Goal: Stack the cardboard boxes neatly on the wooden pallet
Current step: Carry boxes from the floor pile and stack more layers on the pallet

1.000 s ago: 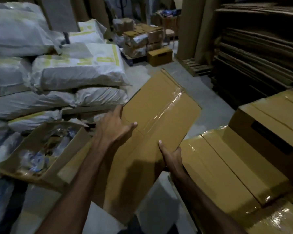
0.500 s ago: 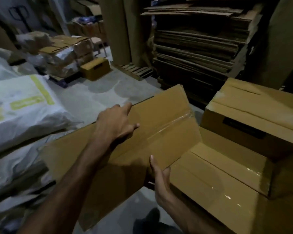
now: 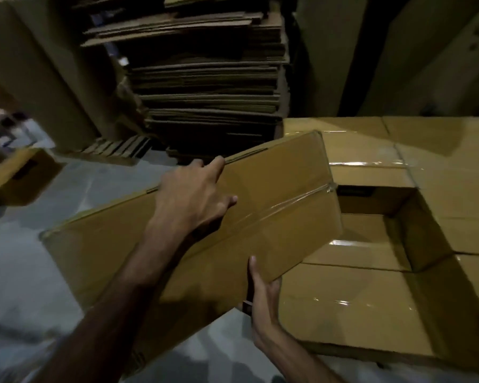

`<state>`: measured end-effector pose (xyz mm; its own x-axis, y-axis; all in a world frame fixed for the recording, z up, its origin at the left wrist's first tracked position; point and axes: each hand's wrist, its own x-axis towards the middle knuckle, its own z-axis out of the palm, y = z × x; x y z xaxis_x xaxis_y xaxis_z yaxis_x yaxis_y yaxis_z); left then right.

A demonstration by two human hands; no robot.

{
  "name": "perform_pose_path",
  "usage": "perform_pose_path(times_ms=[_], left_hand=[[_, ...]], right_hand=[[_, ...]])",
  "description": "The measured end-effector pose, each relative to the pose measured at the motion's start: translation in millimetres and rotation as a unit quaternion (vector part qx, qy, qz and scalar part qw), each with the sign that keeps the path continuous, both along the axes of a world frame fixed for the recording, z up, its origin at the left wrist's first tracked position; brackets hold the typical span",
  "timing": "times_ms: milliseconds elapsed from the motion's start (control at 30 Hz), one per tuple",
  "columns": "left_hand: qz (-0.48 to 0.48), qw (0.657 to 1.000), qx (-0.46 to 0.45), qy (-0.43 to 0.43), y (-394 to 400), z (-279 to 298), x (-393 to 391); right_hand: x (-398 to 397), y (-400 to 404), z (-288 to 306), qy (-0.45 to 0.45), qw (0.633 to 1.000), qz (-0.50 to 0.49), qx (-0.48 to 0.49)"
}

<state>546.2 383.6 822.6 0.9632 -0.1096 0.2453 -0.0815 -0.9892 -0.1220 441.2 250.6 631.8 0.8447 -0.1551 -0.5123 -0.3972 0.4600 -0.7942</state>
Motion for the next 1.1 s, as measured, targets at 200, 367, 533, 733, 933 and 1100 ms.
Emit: perform_pose_path(times_ms=[200, 367, 533, 733, 933, 1100], left_hand=[[-0.186, 0.982, -0.026, 0.028, -5, -20, 82], [-0.320, 0.945, -0.020, 0.059, -13, -40, 111], [-0.391, 0.910, -0.060, 0.127, -26, -78, 134], [-0.401, 0.884, -0.113, 0.211, -41, -112, 159], [-0.383, 0.882, -0.142, 0.235, -73, -113, 183], [-0.383, 0.884, -0.131, 0.236, -114, -117, 196]], right_hand=[[25, 33, -14, 0.066, 0.976, -0.207, -0.017], [20, 76, -13, 0.128, 0.931, -0.342, 0.005], [17, 83, -22, 0.173, 0.902, -0.395, -0.023], [29, 56, -34, 0.194, 0.885, -0.416, -0.073], [64, 8, -55, 0.193, 0.902, -0.377, -0.081], [78, -38, -68, 0.195, 0.905, -0.369, -0.083]])
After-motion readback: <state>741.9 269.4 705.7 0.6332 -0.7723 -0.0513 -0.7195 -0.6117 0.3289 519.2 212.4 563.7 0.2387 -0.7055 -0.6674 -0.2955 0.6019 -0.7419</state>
